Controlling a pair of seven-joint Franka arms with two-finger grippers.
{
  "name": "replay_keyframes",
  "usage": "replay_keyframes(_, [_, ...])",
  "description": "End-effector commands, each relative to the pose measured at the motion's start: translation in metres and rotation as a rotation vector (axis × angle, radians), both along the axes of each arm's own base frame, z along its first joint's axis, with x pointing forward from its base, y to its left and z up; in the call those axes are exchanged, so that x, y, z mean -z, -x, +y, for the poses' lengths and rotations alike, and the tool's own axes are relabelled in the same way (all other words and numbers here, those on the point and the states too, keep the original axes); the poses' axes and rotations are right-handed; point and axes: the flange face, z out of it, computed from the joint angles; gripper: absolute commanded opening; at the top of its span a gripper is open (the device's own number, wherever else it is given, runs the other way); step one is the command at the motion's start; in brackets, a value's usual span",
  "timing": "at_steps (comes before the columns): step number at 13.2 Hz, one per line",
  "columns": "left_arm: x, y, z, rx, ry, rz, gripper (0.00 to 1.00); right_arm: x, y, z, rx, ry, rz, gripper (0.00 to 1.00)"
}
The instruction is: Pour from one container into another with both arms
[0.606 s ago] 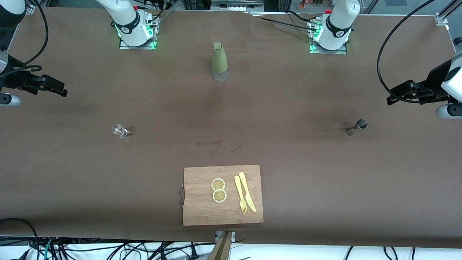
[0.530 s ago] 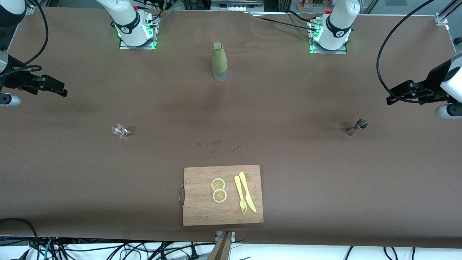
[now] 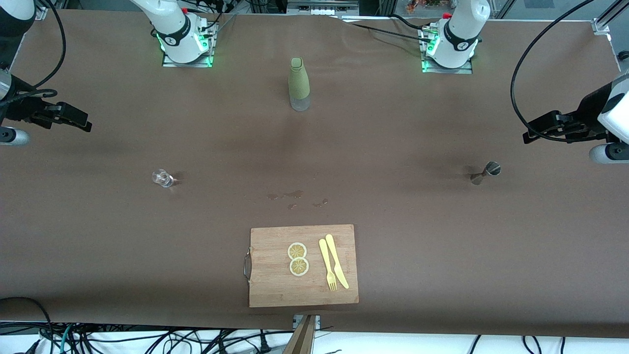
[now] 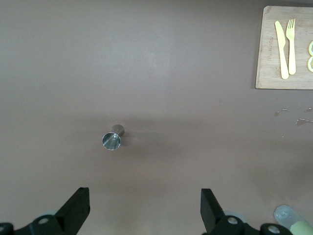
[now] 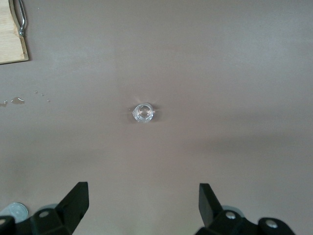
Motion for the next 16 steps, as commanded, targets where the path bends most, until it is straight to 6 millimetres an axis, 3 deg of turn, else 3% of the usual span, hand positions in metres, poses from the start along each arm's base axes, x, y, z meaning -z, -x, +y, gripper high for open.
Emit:
replay_keyframes(1, [-0.002, 0.000, 0.003, -0.003, 0.018, -0.002, 1.00, 0.005, -0.005, -0.004, -0.003, -0.003, 0.005, 1.00])
replay_keyframes(3, [-0.001, 0.000, 0.027, 0.009, 0.030, -0.003, 1.00, 0.012, -0.006, -0.008, -0.003, -0.004, 0.021, 1.00])
replay_keyframes(4, [0.011, -0.005, 0.045, 0.035, 0.040, 0.011, 1.00, 0.017, -0.009, -0.011, -0.037, -0.007, 0.026, 1.00])
replay_keyframes(8, [0.059, -0.016, 0.133, 0.275, 0.199, 0.010, 1.00, 0.041, -0.014, -0.063, -0.282, -0.076, 0.041, 1.00])
replay_keyframes(13, [0.148, -0.008, 0.214, 0.501, 0.451, -0.022, 1.00, 0.093, -0.020, -0.132, -0.443, -0.262, 0.011, 1.00])
replay_keyframes(16, [0.214, 0.009, 0.262, 0.593, 0.673, -0.098, 1.00, 0.120, -0.023, -0.149, -0.555, -0.324, -0.003, 1.00])
